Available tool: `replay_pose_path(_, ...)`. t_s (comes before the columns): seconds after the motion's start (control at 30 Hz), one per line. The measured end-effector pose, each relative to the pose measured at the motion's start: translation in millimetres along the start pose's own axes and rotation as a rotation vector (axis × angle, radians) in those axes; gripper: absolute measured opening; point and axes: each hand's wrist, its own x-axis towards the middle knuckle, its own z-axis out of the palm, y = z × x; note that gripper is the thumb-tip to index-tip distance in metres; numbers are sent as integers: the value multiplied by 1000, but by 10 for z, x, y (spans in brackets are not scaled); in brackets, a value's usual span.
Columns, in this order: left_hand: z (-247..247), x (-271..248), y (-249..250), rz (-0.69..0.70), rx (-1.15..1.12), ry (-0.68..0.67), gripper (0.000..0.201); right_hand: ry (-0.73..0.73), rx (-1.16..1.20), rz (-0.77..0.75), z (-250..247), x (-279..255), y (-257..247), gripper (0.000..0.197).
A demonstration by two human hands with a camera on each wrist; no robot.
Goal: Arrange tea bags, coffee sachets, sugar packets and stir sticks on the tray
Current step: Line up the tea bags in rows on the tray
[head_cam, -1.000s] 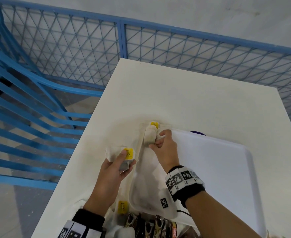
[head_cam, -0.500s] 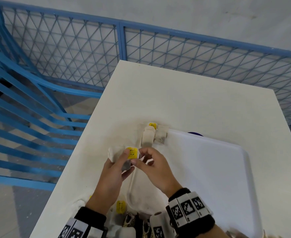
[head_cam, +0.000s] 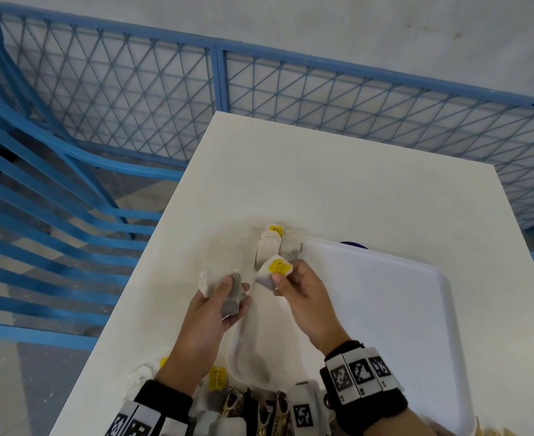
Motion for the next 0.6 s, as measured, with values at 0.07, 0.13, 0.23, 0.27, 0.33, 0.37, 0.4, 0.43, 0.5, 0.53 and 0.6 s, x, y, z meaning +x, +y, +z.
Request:
replay_pose_path(0.07,-16,0,0,1,10,-1,23,55,-46,13,-90,81,32,2)
replay_pose_path(0.13,-32,0,-2,5,20,-5,24,131,-143,31,-183,174,93,8)
replay_pose_path(0.23,-46,-10,-3,10,34,-3,28,213,-227,69,-296,318,201,20)
replay_pose_path(0.27,-49,-13,-4,9,36,-1,29,227,-238,79,-318,364,231,21)
replay_pose_path(0.33,-50,-19,-2,4,36,3,30,245,-260,81,-333,445,282,19)
replay_pose_path(0.37,-50,-20,0,1,36,6,30,249,-278,72,-329,477,294,19)
replay_pose_path(0.4,-54,-19,1,-1,36,9,30,250,-295,61,-319,503,301,20)
replay_pose_path(0.43,-56,-20,4,-4,36,12,30,249,-306,52,-306,525,306,22)
replay_pose_path(0.5,-62,-24,10,-9,34,16,31,250,-313,38,-279,552,307,25)
replay_pose_path(0.53,-65,-25,12,-11,28,18,31,255,-319,34,-267,561,305,26)
replay_pose_path(0.6,-71,-23,14,-18,9,19,31,269,-333,31,-248,577,304,27)
